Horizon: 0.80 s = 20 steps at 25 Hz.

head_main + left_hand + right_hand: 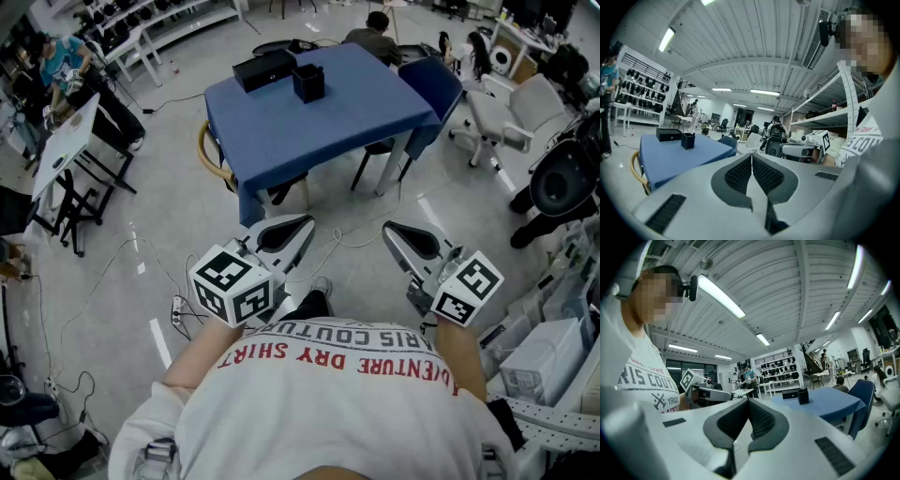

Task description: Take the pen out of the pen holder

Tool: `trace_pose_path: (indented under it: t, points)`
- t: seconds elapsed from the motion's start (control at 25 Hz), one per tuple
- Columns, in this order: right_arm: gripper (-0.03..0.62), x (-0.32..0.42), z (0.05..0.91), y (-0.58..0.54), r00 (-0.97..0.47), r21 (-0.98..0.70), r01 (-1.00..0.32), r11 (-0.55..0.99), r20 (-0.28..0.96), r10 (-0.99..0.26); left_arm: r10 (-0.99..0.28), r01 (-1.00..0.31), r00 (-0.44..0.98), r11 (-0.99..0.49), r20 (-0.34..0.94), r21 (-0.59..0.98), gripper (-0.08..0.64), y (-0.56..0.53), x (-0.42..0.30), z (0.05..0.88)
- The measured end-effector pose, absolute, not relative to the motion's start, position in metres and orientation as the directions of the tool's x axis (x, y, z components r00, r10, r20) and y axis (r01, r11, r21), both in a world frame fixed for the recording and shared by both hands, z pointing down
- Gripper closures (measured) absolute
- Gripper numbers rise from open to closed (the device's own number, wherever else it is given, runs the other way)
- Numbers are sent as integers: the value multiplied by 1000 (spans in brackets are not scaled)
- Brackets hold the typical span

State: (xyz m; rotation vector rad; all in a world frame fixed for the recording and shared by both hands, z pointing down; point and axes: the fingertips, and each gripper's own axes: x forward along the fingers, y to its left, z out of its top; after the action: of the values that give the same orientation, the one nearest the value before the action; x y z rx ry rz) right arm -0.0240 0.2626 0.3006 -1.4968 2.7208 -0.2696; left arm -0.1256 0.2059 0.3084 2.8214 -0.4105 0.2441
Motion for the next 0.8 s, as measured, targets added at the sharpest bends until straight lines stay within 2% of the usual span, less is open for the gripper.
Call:
trace_pose_path:
  t: [0.16,0.56,0.6,0.64,0.72,0.8]
  points:
    - [569,-22,298,263,-521,-127,-851,510,74,-850,-257,-302,945,-922,203,240,528,206,-125,303]
    - [566,-10,296,271,-508,-155,-856,494,70,-858,-258,-304,944,-924,207,234,528,209,-117,301]
    - [554,-9,297,271,-509,-159,-855,493,75,-858,-258,-305,943,-923,209,235,528,209,-117,302]
    - [509,-8,299,269,-510,-162,-854,494,83,-856,-259,-307,942,-922,211,236,528,207,-116,302]
    - [352,-8,305,264,-510,-158,-856,492,104,-854,-263,-312,940,-919,215,240,528,202,-115,305]
    - [332,-4,309,258,-492,-150,-867,475,110,-863,-265,-316,939,-916,219,246,528,196,-114,309]
